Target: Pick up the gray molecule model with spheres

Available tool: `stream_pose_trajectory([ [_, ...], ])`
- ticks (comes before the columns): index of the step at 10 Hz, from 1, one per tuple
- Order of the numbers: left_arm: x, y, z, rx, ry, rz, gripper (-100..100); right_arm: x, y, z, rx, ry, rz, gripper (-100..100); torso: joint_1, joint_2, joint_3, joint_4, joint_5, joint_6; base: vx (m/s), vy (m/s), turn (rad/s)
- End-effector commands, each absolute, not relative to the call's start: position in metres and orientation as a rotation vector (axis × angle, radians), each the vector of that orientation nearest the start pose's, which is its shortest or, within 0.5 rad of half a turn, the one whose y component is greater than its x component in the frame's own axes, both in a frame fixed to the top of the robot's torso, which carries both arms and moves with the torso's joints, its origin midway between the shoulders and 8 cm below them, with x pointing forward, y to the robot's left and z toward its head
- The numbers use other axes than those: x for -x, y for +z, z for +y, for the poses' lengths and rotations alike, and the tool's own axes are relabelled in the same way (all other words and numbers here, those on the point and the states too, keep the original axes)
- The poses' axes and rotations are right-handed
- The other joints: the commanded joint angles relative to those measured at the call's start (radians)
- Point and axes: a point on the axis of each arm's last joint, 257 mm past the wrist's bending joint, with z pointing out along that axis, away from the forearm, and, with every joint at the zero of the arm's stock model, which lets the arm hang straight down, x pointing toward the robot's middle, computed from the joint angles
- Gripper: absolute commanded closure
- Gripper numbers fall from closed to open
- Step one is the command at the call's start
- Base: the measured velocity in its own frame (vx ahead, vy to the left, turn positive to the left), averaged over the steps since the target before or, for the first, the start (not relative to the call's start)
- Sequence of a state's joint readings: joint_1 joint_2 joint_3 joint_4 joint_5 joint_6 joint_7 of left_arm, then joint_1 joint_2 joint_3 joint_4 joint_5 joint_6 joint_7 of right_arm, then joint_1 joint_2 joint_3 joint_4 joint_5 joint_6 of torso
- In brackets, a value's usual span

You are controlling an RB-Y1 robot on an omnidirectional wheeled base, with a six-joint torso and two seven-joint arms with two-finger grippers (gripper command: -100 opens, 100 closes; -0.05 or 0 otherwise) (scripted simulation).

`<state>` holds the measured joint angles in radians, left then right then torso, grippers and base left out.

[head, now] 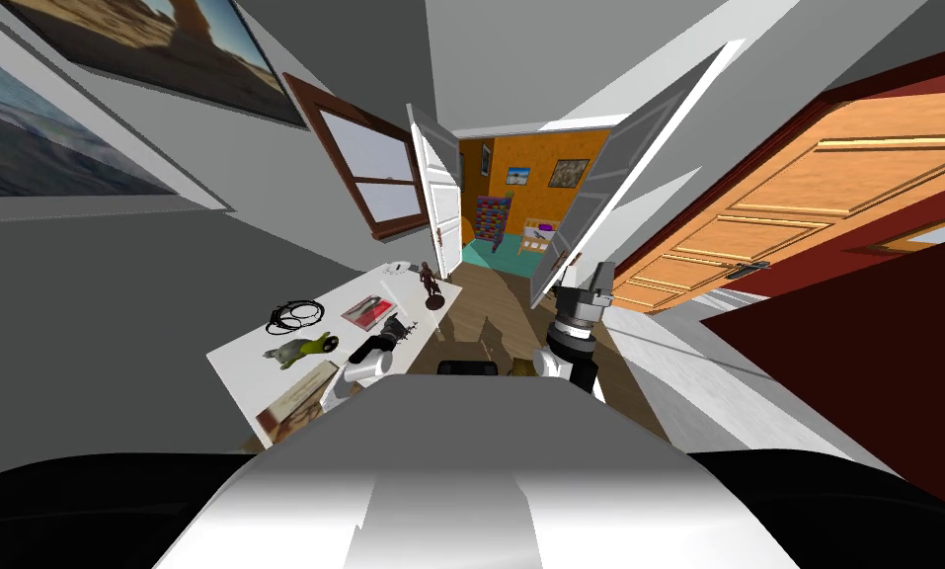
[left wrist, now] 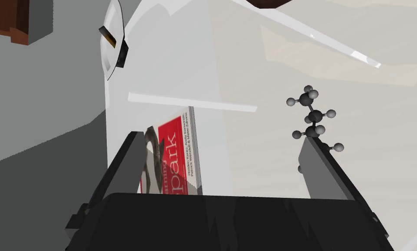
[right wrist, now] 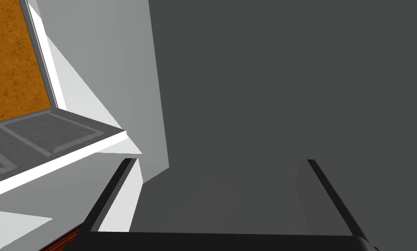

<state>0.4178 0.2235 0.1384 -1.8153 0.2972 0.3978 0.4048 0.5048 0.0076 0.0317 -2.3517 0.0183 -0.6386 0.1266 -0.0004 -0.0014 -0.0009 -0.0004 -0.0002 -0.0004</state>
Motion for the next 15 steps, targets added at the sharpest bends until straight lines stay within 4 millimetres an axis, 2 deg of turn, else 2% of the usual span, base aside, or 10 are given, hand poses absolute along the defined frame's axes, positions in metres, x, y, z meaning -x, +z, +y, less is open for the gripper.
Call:
stream_pose_trajectory([
  [1,-0.37,-0.384,0.399,2.099,-0.989,1.021,-100,-0.303,0.077,-0.26,-0.451,1.241,0.494,0,0.0,0.0,0.0,0.0,0.0,0.0,0.022,0.002,-0.055],
  [2,-0.361,-0.398,0.403,2.16,-0.959,1.012,-100,-0.303,0.077,-0.26,-0.451,1.241,0.494,0,0.0,0.0,0.0,0.0,0.0,0.0,0.036,0.006,-0.092],
  [3,-0.361,-0.399,0.403,2.161,-0.958,1.013,-100,-0.303,0.077,-0.26,-0.451,1.241,0.494,0,0.0,-0.001,0.0,0.0,0.0,0.0,0.027,0.004,-0.049],
  [5,-0.345,-0.423,0.412,2.27,-0.902,0.988,-100,-0.303,0.077,-0.26,-0.451,1.241,0.494,0,0.0,0.0,0.0,0.0,0.0,0.0,0.032,0.004,-0.088],
  [6,-0.344,-0.425,0.411,2.279,-0.893,0.992,-100,-0.303,0.077,-0.26,-0.451,1.241,0.494,0,0.0,-0.001,0.0,0.0,0.0,0.0,0.028,0.005,-0.026],
  [9,-0.318,-0.456,0.423,2.428,-0.8,0.954,-100,-0.303,0.077,-0.26,-0.451,1.241,0.494,0,0.0,-0.001,0.0,0.0,0.0,0.0,0.035,0.006,-0.08],
  [10,-0.317,-0.457,0.422,2.434,-0.794,0.956,-100,-0.303,0.077,-0.26,-0.451,1.241,0.494,0,0.001,-0.001,-0.001,0.0,0.0,0.0,0.027,0.006,-0.03],
  [15,-0.279,-0.487,0.441,2.61,-0.649,0.898,-100,-0.303,0.077,-0.26,-0.451,1.241,0.494,0,0.0,-0.001,0.0,0.0,0.0,0.0,0.027,0.005,-0.064],
])
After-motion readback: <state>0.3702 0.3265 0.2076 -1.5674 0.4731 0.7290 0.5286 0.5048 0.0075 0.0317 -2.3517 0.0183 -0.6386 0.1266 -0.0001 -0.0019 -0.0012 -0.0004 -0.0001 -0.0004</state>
